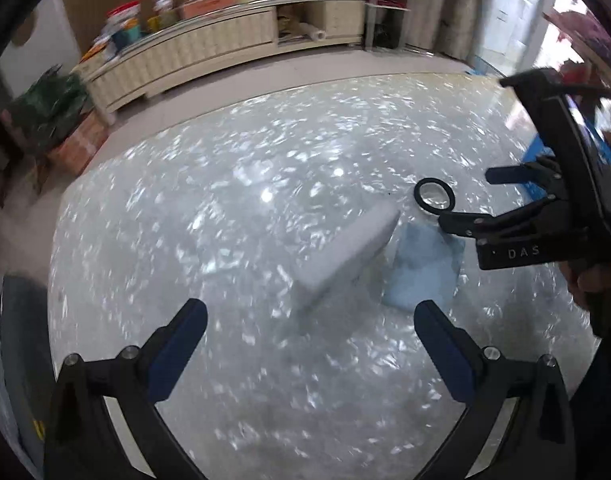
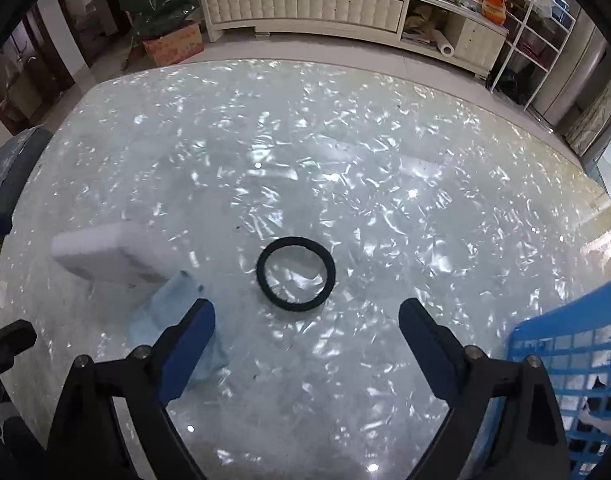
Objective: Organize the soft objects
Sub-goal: 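Close the right gripper on the black ring while the left gripper grasps the white foam strip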
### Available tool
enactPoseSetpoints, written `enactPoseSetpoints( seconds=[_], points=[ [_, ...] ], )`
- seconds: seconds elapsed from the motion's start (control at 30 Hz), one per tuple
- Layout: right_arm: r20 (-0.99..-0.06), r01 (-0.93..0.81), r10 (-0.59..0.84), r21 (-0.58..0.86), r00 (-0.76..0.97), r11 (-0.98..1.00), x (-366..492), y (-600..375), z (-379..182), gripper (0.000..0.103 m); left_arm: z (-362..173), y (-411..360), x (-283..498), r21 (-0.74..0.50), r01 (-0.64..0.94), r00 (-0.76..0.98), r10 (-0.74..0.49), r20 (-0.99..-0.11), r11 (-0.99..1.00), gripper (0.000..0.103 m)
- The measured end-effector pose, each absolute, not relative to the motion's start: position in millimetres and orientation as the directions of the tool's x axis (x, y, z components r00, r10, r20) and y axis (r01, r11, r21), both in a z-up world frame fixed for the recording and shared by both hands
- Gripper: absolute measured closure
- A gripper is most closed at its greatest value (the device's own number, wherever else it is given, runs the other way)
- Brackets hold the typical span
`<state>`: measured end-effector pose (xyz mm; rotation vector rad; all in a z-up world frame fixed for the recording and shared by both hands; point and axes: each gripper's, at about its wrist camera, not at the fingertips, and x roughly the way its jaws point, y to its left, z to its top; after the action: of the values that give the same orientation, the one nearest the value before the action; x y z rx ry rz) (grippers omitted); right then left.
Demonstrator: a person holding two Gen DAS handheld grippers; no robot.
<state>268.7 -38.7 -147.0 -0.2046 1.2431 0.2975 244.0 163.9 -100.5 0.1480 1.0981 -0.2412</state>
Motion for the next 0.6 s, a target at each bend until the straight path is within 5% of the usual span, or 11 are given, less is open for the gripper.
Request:
enactPoseSetpoints(
  seconds=[0.3, 0.47, 0.6],
  points=[
    [-0.953, -0.347, 0.105, 0.0, 0.284, 0.938, 278.4, -42.7, -153.5, 0.024, -113.8, 152.8, 280.3, 0.042, 0.417, 0.419, -0.151, -0.896, 0.908, 0.0],
    [-0.958, -0.362, 0.112, 0.009, 0.264, 0.932, 280.0, -38.8, -160.2, 0.045, -122.4, 147.1, 290.9, 0.08, 0.479, 0.405, -0.139, -0.903, 0.874, 0.0],
    [-0.956, -0.37, 0.123, 0.016, 0.267, 0.929, 278.6, -38.8, -162.4, 0.049, -127.6, 141.9, 294.8, 0.083, 0.525, 0.384, -0.149, -0.911, 0.847, 0.0]
  ],
)
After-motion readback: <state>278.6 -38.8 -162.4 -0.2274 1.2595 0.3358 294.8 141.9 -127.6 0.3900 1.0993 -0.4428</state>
